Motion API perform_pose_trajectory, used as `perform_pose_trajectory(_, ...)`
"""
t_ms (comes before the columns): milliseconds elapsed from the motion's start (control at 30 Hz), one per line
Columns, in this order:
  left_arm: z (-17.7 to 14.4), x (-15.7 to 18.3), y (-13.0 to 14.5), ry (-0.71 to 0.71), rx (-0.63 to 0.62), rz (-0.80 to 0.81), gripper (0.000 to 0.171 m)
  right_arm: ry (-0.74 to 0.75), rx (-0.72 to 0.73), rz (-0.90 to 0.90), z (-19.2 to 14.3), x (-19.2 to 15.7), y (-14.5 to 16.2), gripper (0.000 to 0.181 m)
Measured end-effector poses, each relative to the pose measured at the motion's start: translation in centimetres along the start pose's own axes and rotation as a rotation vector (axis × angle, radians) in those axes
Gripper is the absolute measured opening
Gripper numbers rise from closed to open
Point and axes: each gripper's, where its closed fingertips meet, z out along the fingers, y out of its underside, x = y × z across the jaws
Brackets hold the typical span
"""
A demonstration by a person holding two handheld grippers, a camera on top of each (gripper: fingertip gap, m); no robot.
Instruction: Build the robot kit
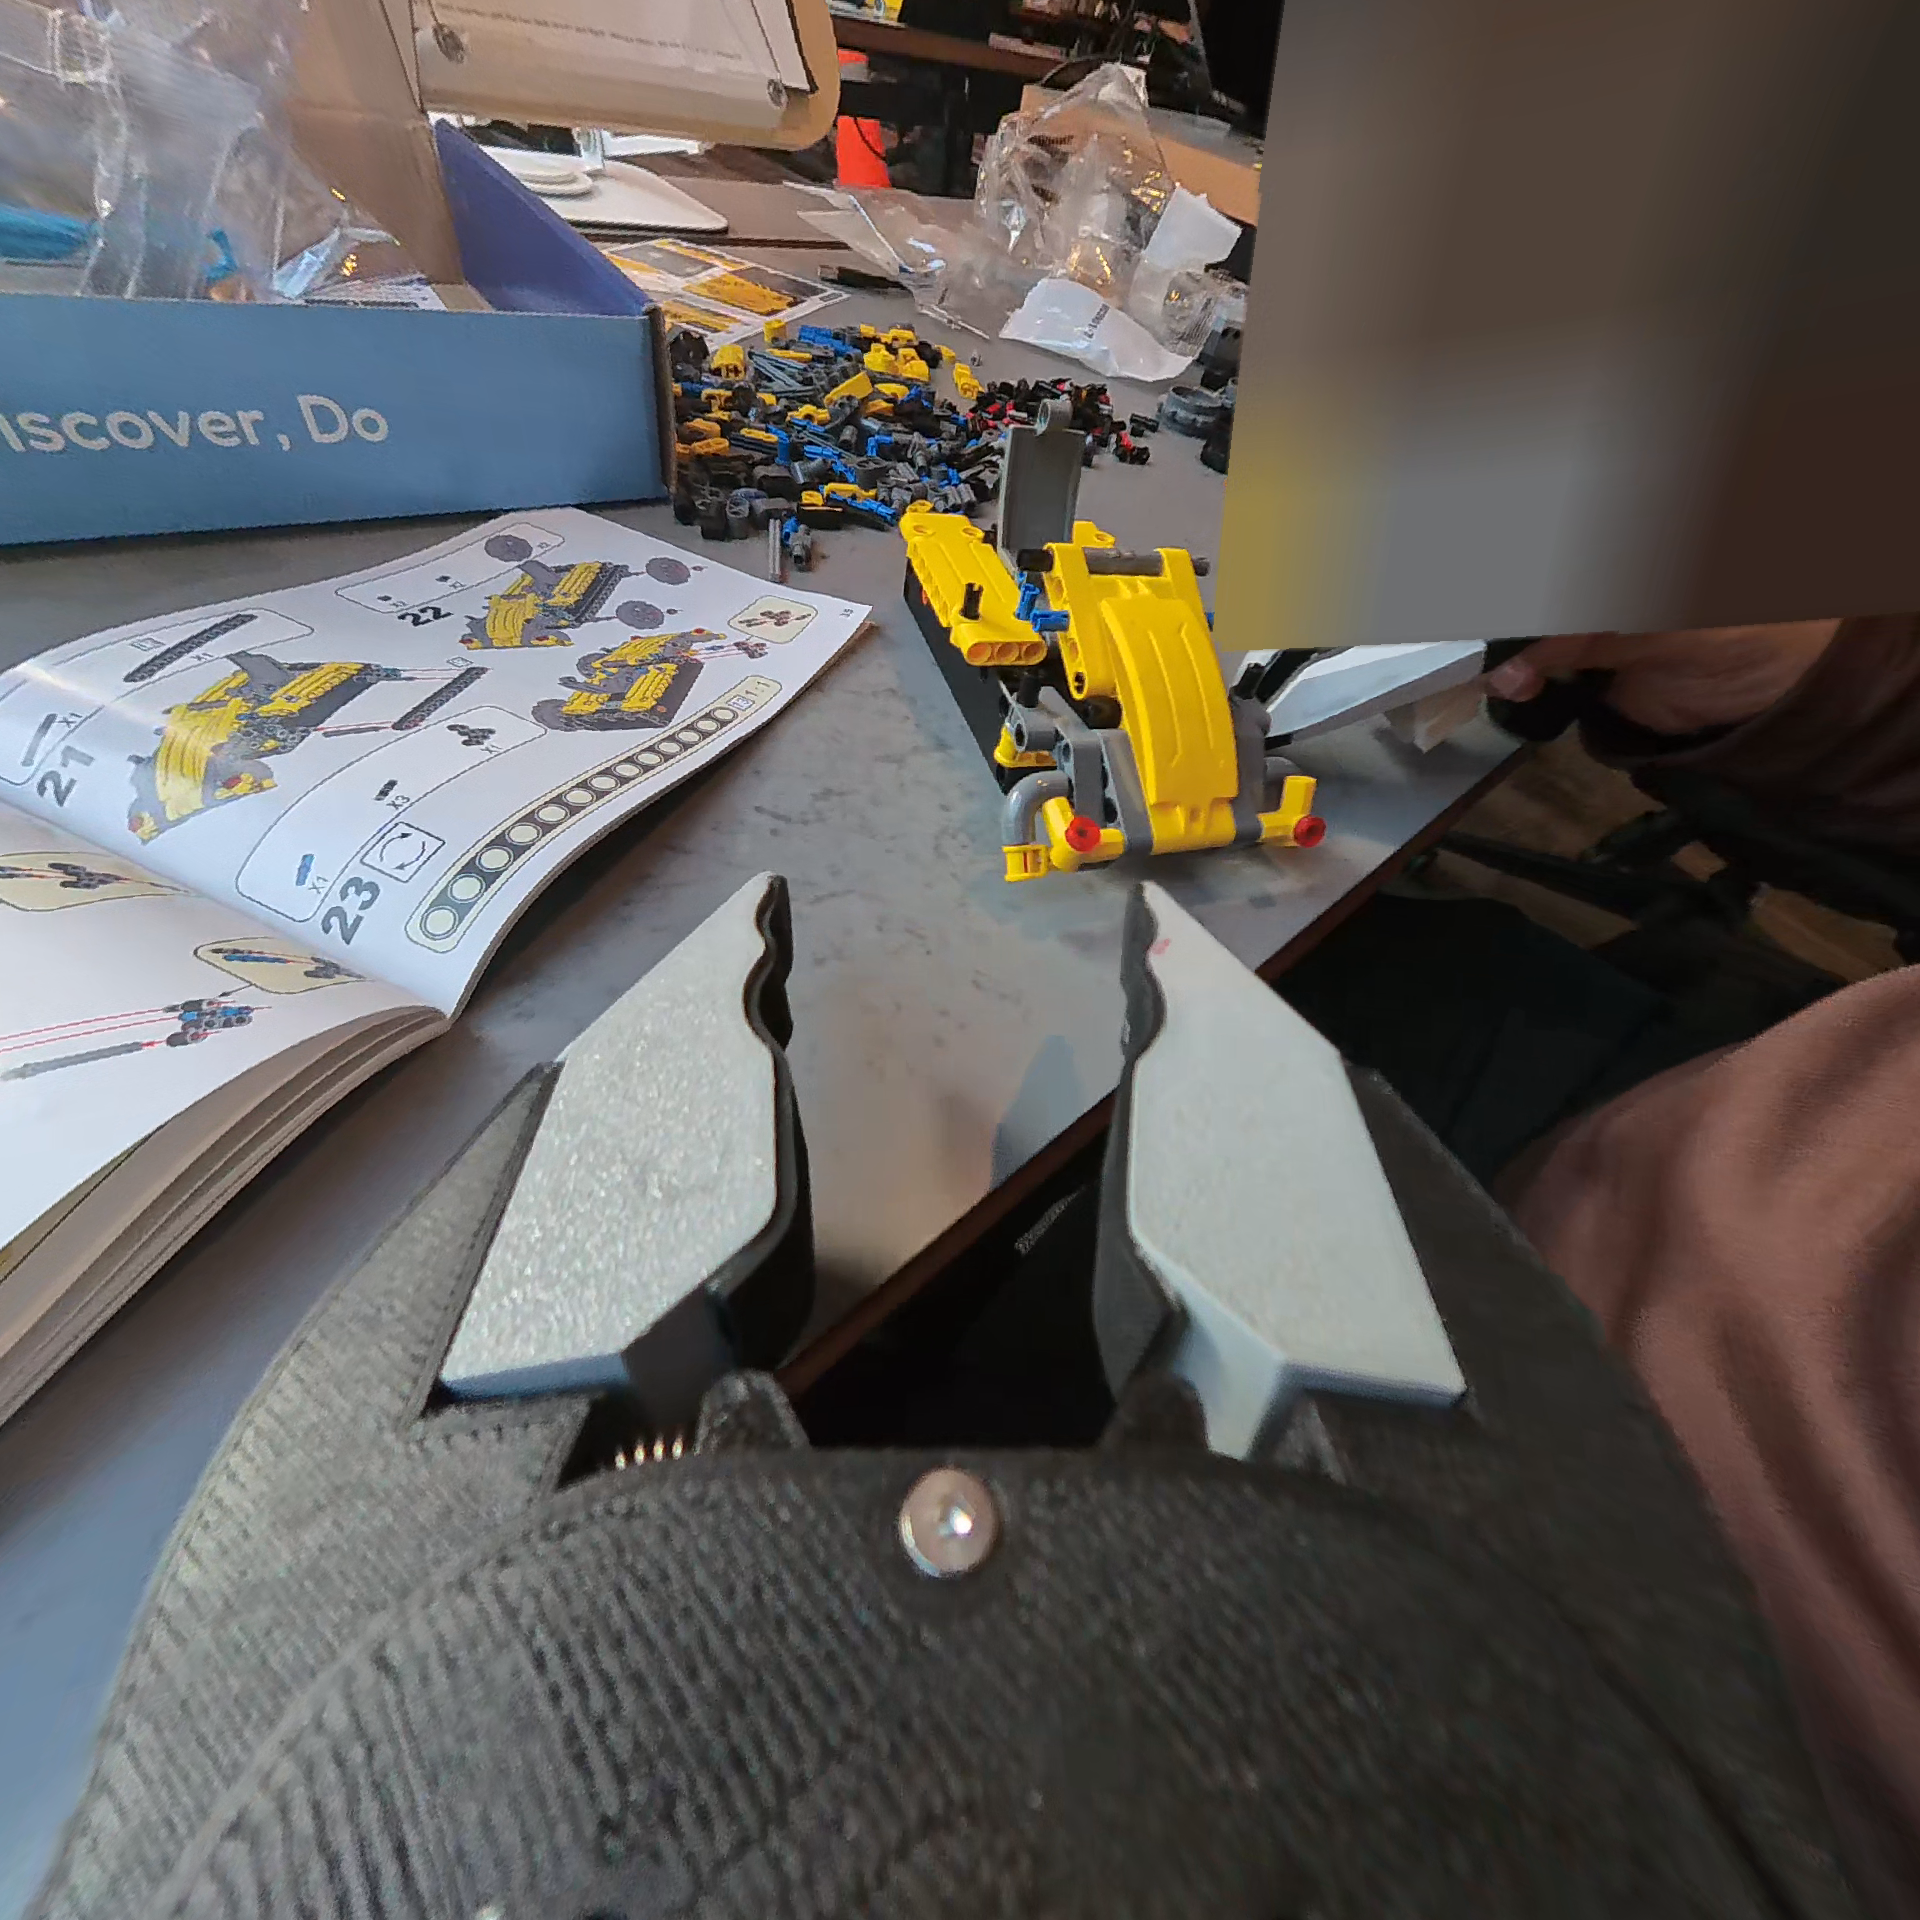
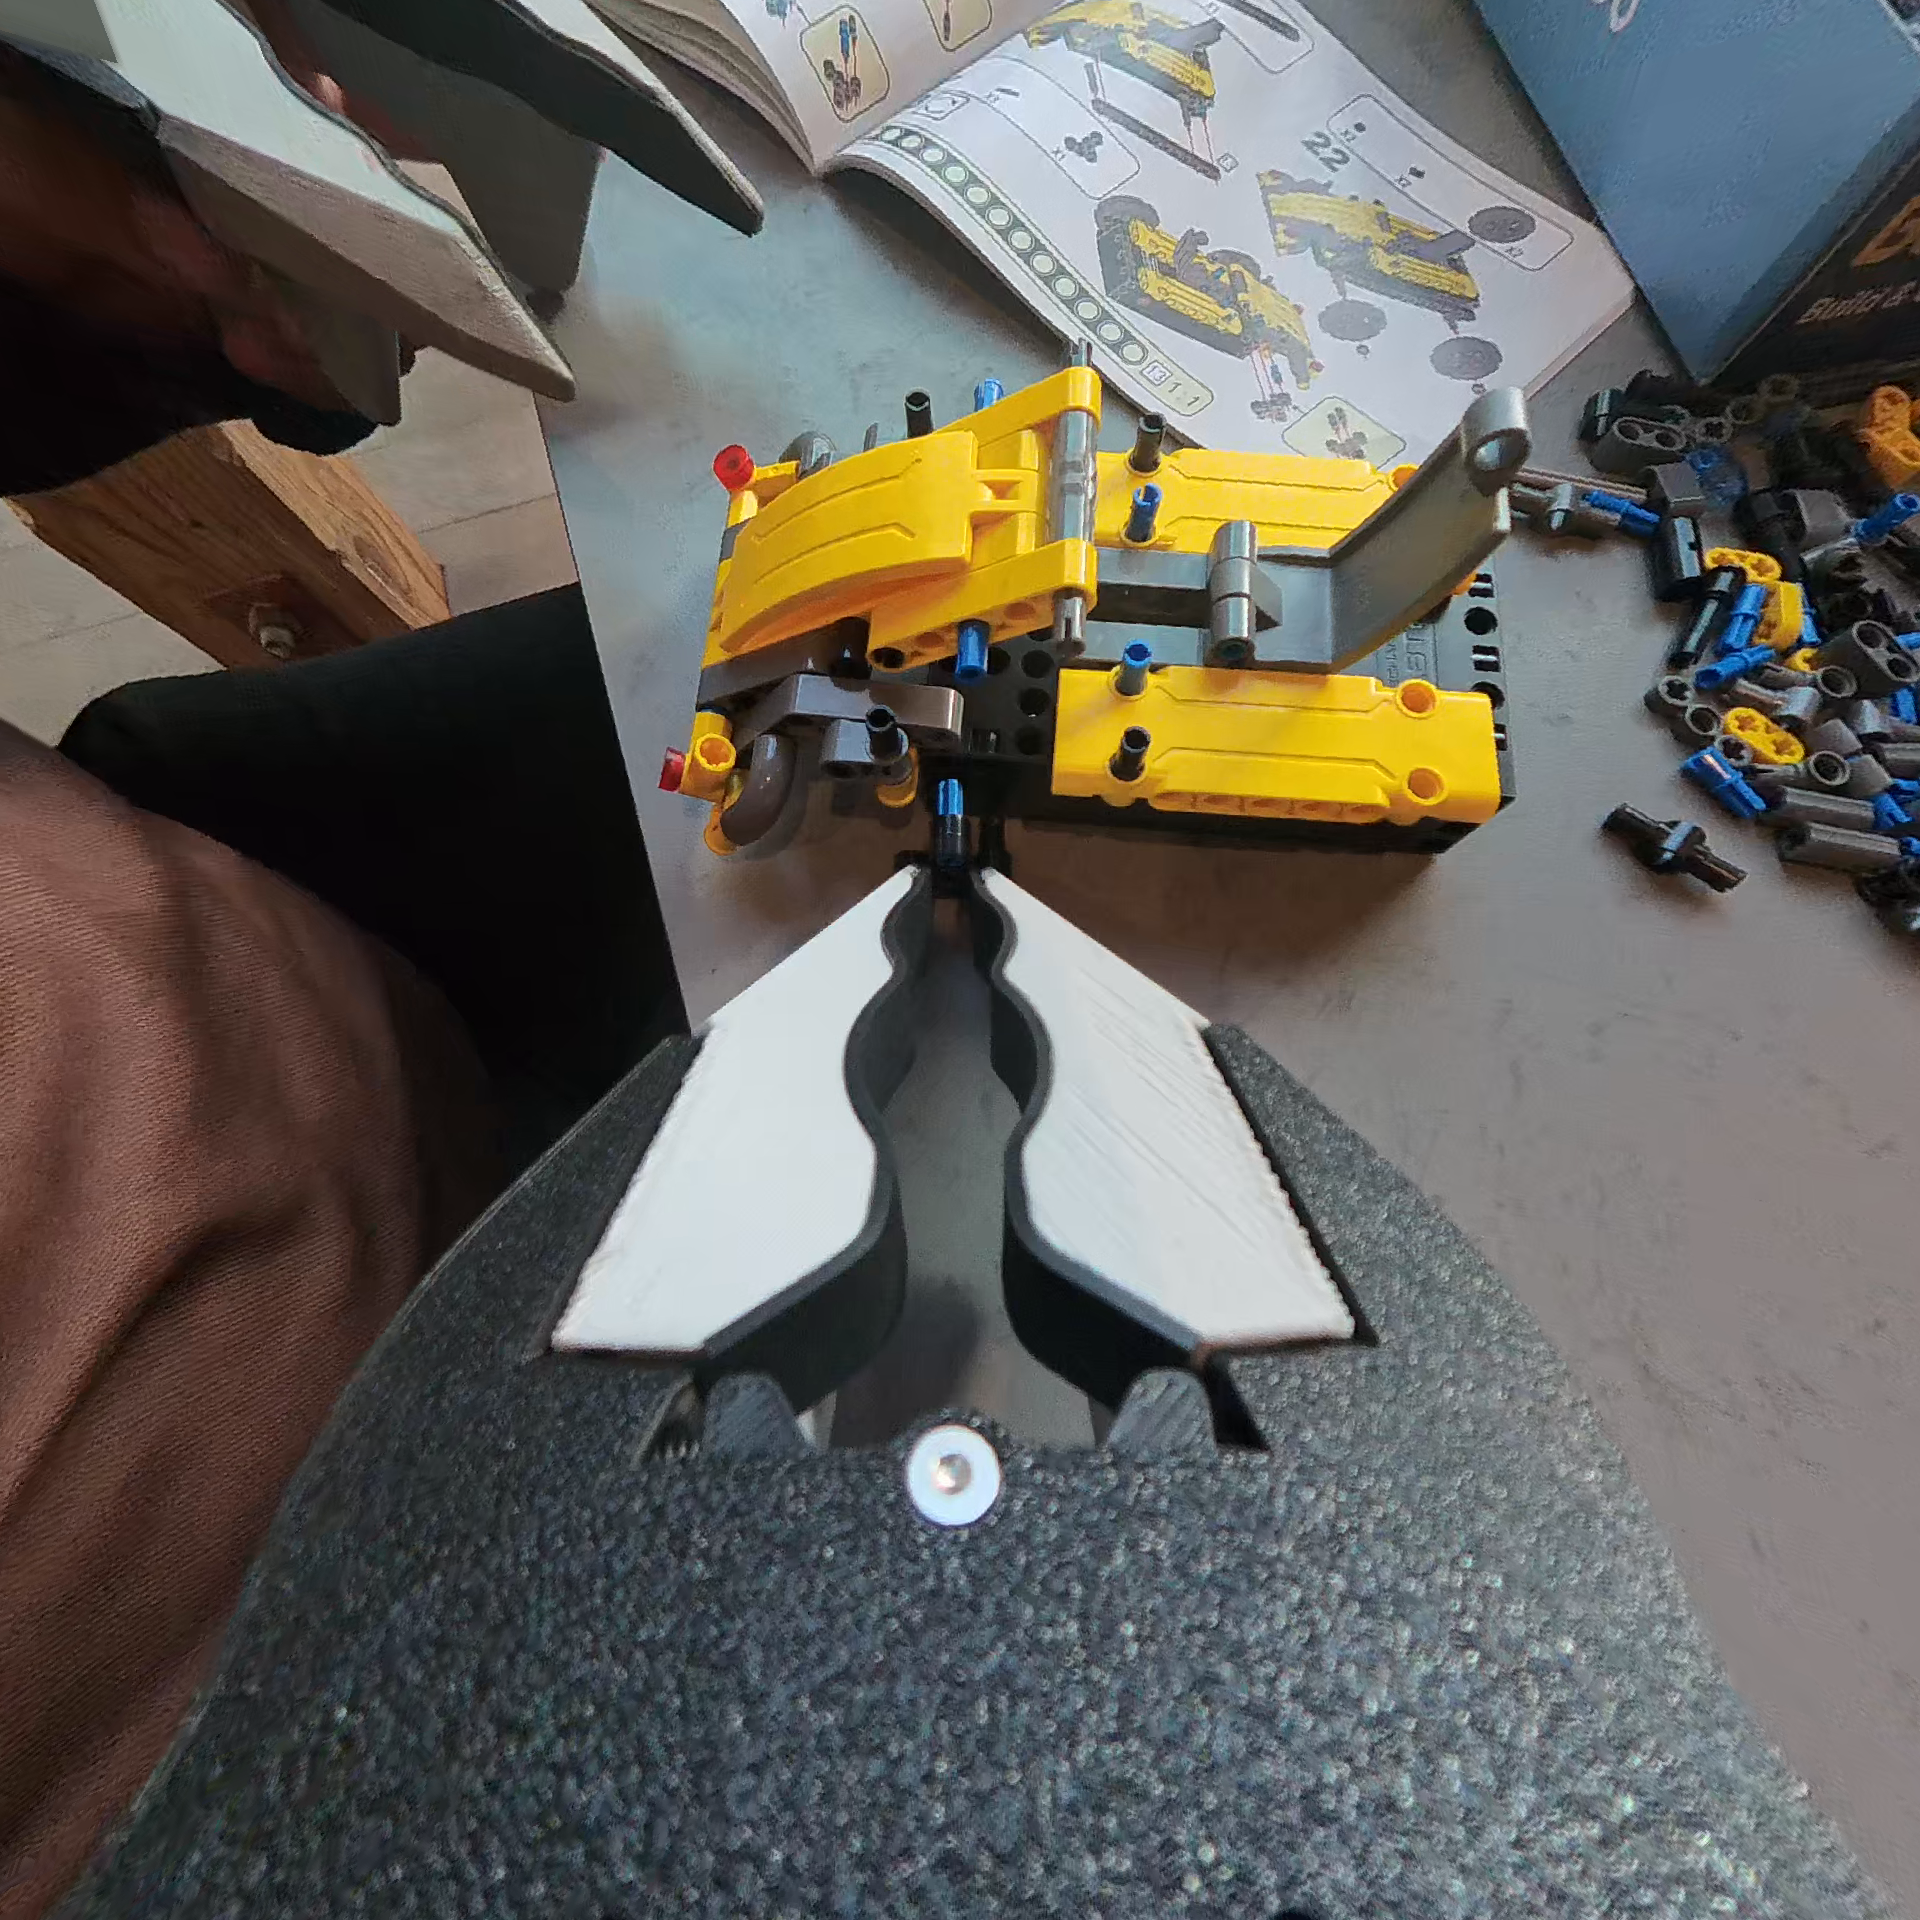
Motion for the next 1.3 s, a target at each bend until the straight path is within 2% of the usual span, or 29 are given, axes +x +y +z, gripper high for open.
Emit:
perform_pose_trajectory(800, -0.8, 0.2, -1.1, 0.126, 0.141, -0.058, 0.048, 0.017, 0.001, -0.008, 0.1, 0.2, 0.0, 0.003)
perform_pose_trajectory(1300, -0.8, 0.1, -1.1, 0.156, 0.156, -0.067, 0.037, 0.022, -0.002, 0.002, 0.4, 0.5, -0.2, 0.003)
